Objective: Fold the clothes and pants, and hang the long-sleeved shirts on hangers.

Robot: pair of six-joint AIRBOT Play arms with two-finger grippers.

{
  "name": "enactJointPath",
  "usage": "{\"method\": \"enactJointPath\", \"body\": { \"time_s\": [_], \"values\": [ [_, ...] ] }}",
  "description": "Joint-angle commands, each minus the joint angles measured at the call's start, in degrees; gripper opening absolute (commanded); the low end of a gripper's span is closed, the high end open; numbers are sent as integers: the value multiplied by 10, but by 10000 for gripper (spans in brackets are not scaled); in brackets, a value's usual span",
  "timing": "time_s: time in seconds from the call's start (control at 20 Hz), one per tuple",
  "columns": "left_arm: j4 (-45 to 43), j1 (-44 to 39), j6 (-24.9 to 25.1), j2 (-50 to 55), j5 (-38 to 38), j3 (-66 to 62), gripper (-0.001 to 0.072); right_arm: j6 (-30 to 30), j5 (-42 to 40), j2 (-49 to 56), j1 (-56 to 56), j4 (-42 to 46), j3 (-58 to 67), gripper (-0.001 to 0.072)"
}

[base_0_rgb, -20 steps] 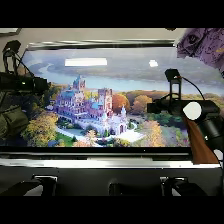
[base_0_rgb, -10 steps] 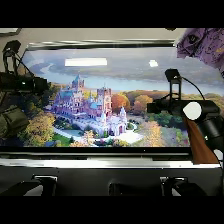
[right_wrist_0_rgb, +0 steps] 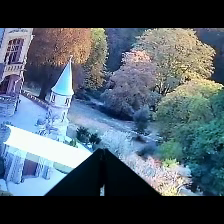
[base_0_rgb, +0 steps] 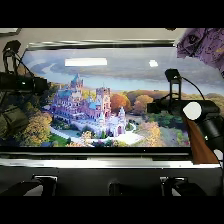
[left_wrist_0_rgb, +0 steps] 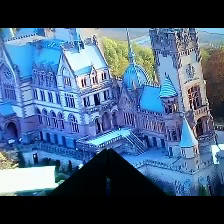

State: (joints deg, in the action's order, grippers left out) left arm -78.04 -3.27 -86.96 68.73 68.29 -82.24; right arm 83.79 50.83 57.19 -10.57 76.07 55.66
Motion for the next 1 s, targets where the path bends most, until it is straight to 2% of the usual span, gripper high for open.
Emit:
{"method": "enactJointPath", "body": {
  "time_s": [0.0,0.05,0.1,0.25,0.45,0.55,0.7,0.8,0.95],
  "values": [
    [0,0,-1,0,-13,0,119,0,0,0,0,0,0,31],
    [-2,1,-33,0,-16,0,568,0,0,0,0,0,0,31],
    [-21,3,-85,0,-1,0,720,0,0,0,0,0,0,31],
    [-115,70,-161,4,44,12,720,0,0,0,0,0,0,31],
    [-124,260,-167,5,11,53,720,0,0,0,0,0,0,31],
    [-124,334,-166,17,-26,87,720,0,-1,0,0,0,0,31],
    [-115,403,-166,34,-115,150,720,0,-2,0,0,0,0,31],
    [-111,423,-166,54,-174,186,720,0,-2,0,0,-1,0,31],
    [-108,424,-166,105,-224,209,720,0,-3,0,0,-2,0,31]
  ]
}}
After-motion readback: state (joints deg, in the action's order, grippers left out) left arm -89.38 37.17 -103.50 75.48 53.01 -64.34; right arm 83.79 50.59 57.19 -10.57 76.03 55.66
